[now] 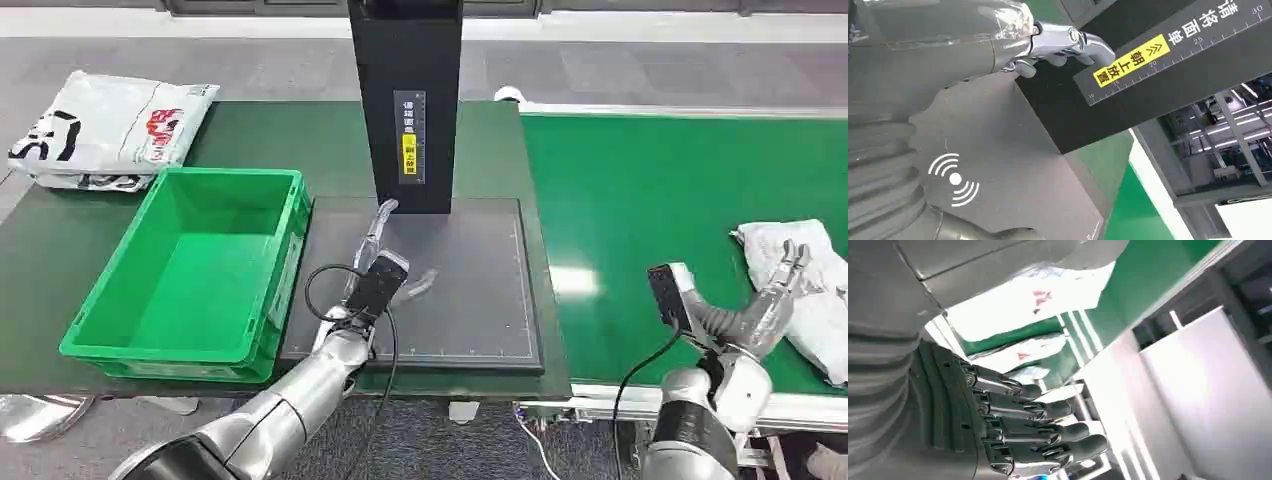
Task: Moved the parcel from conveyor to table for the left to box.
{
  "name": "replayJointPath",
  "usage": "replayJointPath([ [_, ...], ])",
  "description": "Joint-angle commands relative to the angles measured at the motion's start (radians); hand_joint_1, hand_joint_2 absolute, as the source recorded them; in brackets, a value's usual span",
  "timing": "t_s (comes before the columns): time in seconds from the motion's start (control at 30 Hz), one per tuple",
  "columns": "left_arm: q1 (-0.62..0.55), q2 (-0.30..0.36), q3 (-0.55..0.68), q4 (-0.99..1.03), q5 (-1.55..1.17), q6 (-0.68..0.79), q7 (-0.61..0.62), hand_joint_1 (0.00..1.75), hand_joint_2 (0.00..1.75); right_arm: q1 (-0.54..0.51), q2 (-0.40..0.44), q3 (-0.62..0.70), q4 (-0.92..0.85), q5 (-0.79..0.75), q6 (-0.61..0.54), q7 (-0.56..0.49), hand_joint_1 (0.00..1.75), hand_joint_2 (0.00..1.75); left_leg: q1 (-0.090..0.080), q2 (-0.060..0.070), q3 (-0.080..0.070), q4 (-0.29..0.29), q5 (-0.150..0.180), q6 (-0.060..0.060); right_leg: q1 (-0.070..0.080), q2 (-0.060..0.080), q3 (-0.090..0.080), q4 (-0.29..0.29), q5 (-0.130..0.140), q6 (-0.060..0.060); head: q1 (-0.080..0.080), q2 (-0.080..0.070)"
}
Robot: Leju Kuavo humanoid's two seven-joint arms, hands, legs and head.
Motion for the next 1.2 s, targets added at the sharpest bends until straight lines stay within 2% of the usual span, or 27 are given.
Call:
replayJointPath([
  [0.03, -0.031, 0.008, 0.085, 0.044, -0.002, -0.009, 0.002, 0.00, 1.75, -0.061, -0.041, -0.110, 0.087, 0.004, 0.002, 0.006, 0.00, 1.75, 0.001, 0.001, 0.003, -0.001, 0.000, 0.000, 0.001, 0.001, 0.002, -0.001, 0.000, -0.001, 0.000, 0.000],
  [1.2, -0.031, 0.008, 0.085, 0.044, -0.002, -0.009, 0.002, 0.00, 1.75, -0.061, -0.041, -0.110, 0.087, 0.004, 0.002, 0.006, 0.00, 1.75, 0.001, 0.002, 0.002, -0.001, 0.000, 0.000, 0.001, 0.001, 0.001, 0.000, 0.000, -0.001, 0.000, 0.000],
])
